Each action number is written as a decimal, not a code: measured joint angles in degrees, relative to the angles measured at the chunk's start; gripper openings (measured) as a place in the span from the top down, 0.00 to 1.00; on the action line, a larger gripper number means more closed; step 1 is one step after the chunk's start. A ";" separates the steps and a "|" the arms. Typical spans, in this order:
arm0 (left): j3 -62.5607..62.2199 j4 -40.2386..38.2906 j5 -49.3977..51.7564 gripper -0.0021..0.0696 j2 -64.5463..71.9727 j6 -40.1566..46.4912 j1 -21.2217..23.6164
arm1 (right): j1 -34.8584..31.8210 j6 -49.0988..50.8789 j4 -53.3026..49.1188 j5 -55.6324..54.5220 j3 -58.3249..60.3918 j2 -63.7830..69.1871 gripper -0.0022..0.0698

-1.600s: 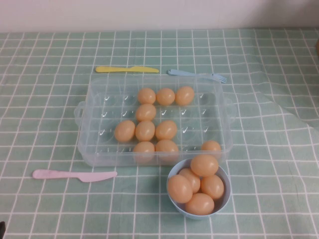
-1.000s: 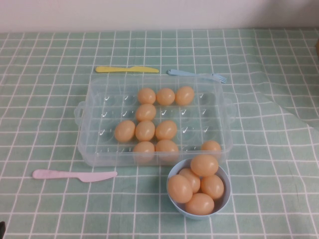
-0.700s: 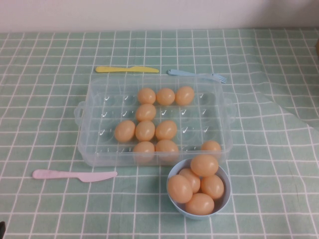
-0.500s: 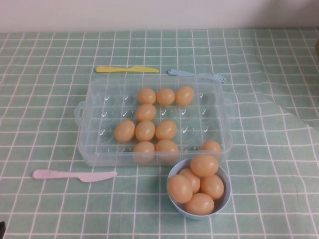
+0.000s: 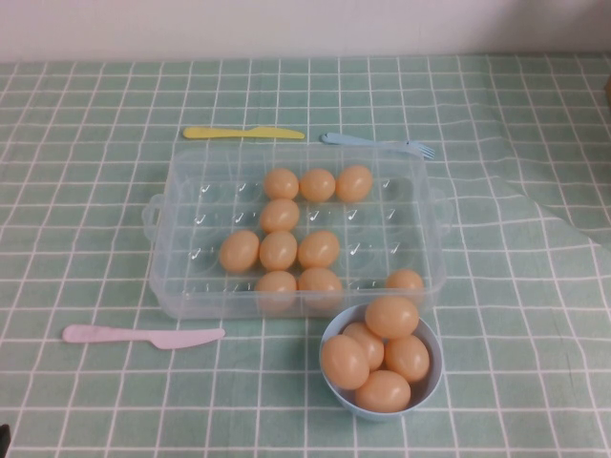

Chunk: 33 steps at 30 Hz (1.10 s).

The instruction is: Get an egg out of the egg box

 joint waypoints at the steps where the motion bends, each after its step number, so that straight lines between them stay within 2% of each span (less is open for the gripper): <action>1: 0.00 0.00 0.00 0.98 0.00 0.00 0.00 | 0.00 -0.15 1.52 0.00 0.00 0.00 0.99; 5: 0.00 0.00 0.00 0.98 0.00 0.00 0.00 | 0.00 -0.15 5.74 3.61 -2.14 0.66 0.99; 10: 0.00 0.00 0.00 0.98 0.00 -0.09 0.00 | 0.00 -0.24 5.61 15.51 -13.08 10.96 0.99; 18: 0.00 0.00 0.00 0.98 0.00 -0.09 0.00 | 0.00 -0.37 -1.72 34.87 -29.53 35.46 0.99; 27: 0.00 0.00 0.00 0.98 0.00 -0.09 0.00 | 0.25 -2.08 -9.72 45.73 -43.87 57.19 0.99; 31: 0.00 0.00 0.00 0.98 0.00 -0.09 0.00 | 4.60 -4.21 -12.24 46.47 -49.24 64.61 0.99; 33: 0.00 0.00 0.00 0.98 0.00 -0.09 0.00 | 9.12 -4.68 -13.95 46.66 -53.05 69.55 0.99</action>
